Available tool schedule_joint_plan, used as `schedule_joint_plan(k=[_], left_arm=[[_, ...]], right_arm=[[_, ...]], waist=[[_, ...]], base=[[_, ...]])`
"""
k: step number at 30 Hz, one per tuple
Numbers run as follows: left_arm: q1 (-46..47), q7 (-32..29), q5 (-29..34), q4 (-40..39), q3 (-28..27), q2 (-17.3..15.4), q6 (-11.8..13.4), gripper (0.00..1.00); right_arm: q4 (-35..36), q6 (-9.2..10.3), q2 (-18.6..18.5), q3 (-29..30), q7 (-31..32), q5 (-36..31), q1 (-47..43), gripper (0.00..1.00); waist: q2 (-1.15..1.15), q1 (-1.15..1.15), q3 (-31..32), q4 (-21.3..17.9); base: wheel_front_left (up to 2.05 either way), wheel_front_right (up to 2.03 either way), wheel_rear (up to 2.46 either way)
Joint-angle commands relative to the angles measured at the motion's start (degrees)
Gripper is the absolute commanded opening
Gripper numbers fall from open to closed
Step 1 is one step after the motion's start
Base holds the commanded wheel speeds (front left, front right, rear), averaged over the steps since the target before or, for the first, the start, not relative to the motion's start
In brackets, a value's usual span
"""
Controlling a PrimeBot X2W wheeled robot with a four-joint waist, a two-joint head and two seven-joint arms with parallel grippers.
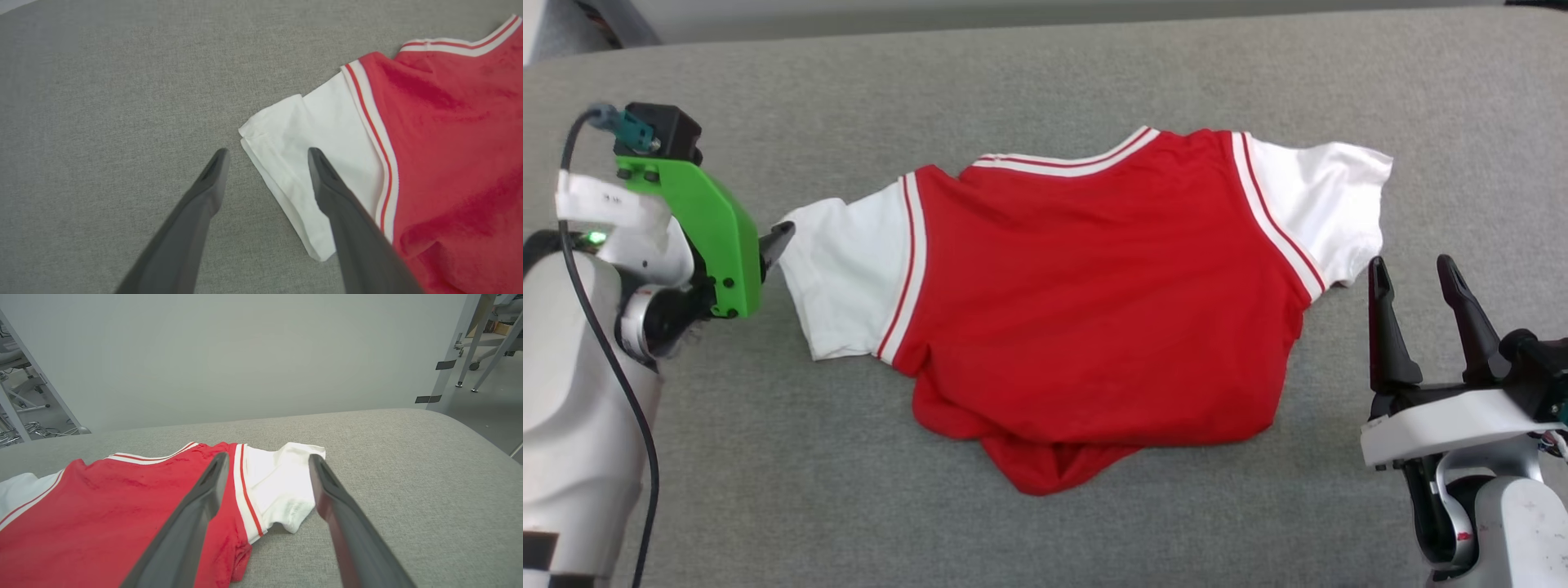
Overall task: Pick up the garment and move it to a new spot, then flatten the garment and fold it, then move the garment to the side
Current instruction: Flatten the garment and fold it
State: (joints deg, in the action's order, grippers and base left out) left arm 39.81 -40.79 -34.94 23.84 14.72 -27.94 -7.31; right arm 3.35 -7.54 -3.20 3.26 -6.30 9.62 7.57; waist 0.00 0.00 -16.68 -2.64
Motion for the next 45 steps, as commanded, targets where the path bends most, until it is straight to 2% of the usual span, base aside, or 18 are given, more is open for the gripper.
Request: schedule_joint_plan(k=[1, 9, 16, 22, 23, 24, 25, 27, 31, 35, 39, 45], left_arm=[[1.75, -1.21, -0.36, 1.00, 0.31, -0.78, -0.17, 1.00], [5.85, -3.08, 3.03, 7.13, 2.86, -3.25, 0.04, 1.00], [7.19, -1.05, 4.07, 11.80, 4.33, -3.89, -0.03, 1.00], [7.57, -0.87, 2.96, 14.75, 6.23, -3.09, -0.12, 1.00], [7.29, -1.96, 1.70, 15.33, 6.56, -2.42, -0.13, 0.96], [6.99, -2.92, 0.06, 15.33, 6.93, -1.69, -0.14, 0.30], [6.70, -4.05, -2.23, 15.45, 6.82, -0.98, -0.15, 0.00], [6.49, -4.95, -4.27, 14.74, 7.73, -1.11, -0.15, 0.00], [6.68, -0.58, -5.54, 13.39, 7.83, -1.94, -0.16, 0.00], [6.91, 3.67, -6.26, 11.53, 7.98, -2.62, -0.17, 0.00], [6.20, 5.46, -7.39, 6.46, 8.23, -2.97, -0.17, 0.00], [3.15, 4.49, -10.15, -4.47, 8.16, -4.18, -0.09, 0.00]], right_arm=[[0.41, 0.05, 0.19, -0.26, -0.28, -0.12, 1.13, 1.00], [0.60, 0.05, 0.27, -0.69, -0.85, -0.14, 2.89, 1.00], [0.21, 0.05, 0.31, -0.79, -1.04, -0.23, 3.31, 1.00], [0.26, 0.05, 0.31, -0.51, -0.71, -0.33, 3.53, 1.00], [0.30, 0.05, 0.31, -0.45, -0.63, -0.40, 3.56, 1.00], [0.31, 0.05, 0.32, -0.41, -0.57, -0.48, 3.58, 1.00], [0.33, 0.05, 0.32, -0.35, -0.47, -0.58, 3.64, 1.00], [0.46, 0.05, 0.32, -0.28, -0.07, -0.96, 3.87, 1.00], [0.93, 0.05, -0.96, -0.09, 2.12, -2.07, 4.56, 1.00], [0.71, 0.05, -4.92, -0.62, 8.44, -2.53, 6.08, 1.00], [-0.01, 0.05, -9.09, -0.18, 19.60, -0.53, 9.15, 1.00], [-2.57, 0.05, -13.86, 1.26, 41.24, 4.89, 16.94, 1.00]], waist=[[0.00, 0.00, -2.99, -2.63], [0.00, 0.00, -5.86, -4.29], [0.00, 0.00, -6.79, -4.67], [0.00, 0.00, -7.44, -4.50], [0.00, 0.00, -7.51, -4.42], [0.00, 0.00, -7.52, -4.32], [0.00, 0.00, -7.50, -4.18], [0.00, 0.00, -7.33, -3.85], [0.00, 0.00, -6.20, -2.61], [0.00, 0.00, -4.59, -1.09], [0.00, 0.00, -3.39, 0.91], [0.00, 0.00, -3.93, 3.76]], base=[[0.00, 0.00, 0.00], [0.00, 0.00, 0.00], [0.00, 0.00, 0.00], [0.00, 0.00, 0.00], [0.00, 0.00, 0.00], [0.00, 0.00, 0.00], [0.00, 0.00, 0.00], [0.00, 0.00, 0.00], [0.00, 0.00, 0.00], [0.00, 0.00, 0.00], [0.00, 0.00, 0.00], [0.00, 0.00, 0.00]])
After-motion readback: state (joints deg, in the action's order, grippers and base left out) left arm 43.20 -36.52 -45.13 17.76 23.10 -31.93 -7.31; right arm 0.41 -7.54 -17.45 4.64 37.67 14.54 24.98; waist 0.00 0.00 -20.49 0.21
